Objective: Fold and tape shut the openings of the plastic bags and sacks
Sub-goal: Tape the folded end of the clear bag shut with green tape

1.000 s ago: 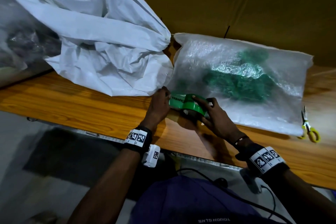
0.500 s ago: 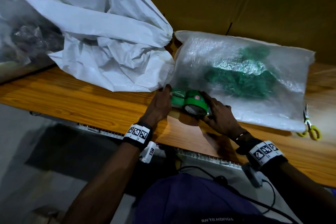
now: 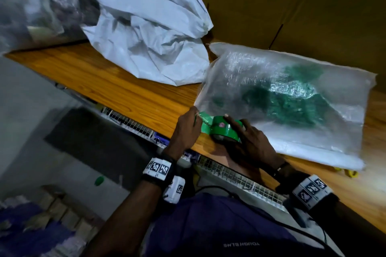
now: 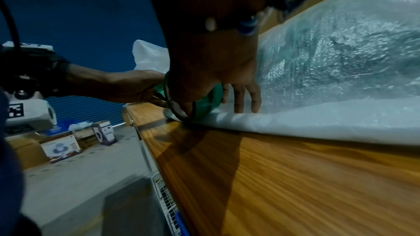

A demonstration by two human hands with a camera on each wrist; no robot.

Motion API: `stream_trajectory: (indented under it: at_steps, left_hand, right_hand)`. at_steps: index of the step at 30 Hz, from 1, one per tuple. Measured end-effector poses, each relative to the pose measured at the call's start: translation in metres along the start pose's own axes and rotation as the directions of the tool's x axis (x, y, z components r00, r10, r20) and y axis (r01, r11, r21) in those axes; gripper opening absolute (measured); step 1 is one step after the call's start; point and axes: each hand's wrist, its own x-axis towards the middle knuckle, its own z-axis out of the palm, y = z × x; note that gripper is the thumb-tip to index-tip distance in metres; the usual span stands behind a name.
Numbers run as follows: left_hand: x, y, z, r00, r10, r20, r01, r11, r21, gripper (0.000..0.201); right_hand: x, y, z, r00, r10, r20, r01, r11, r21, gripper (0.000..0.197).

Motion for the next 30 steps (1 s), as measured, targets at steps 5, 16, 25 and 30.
stream_trajectory:
  at_steps: [5, 16, 25, 30]
  left_hand:
    - [-0.007, 0.013, 0.007, 0.983, 0.005, -0.182, 0.021, 0.990, 0.141, 0.015]
    - [0.006, -0.010, 0.000, 0.911, -0.351, -0.217, 0.362, 0.932, 0.009, 0.017]
    - [0.000, -0.017, 0.003, 0.917, -0.297, -0.265, 0.343, 0.928, 0.145, 0.015]
    - [-0.002, -0.021, 0.001, 0.902, -0.318, -0.292, 0.382, 0.903, 0.197, 0.015]
  right_hand:
    - [0.017, 0.008, -0.010, 0.997, -0.047, -0.065, 0.054, 0.993, 0.108, 0.077]
    - [0.027, -0.004, 0.001, 1.000, -0.006, -0.013, 0.006, 1.000, -0.028, 0.084]
    - [0.022, -0.003, 0.005, 1.000, -0.006, -0.023, 0.007, 0.998, 0.061, 0.085]
    - [0.028, -0.009, 0.001, 0.999, -0.033, 0.029, 0.034, 0.999, -0.014, 0.080]
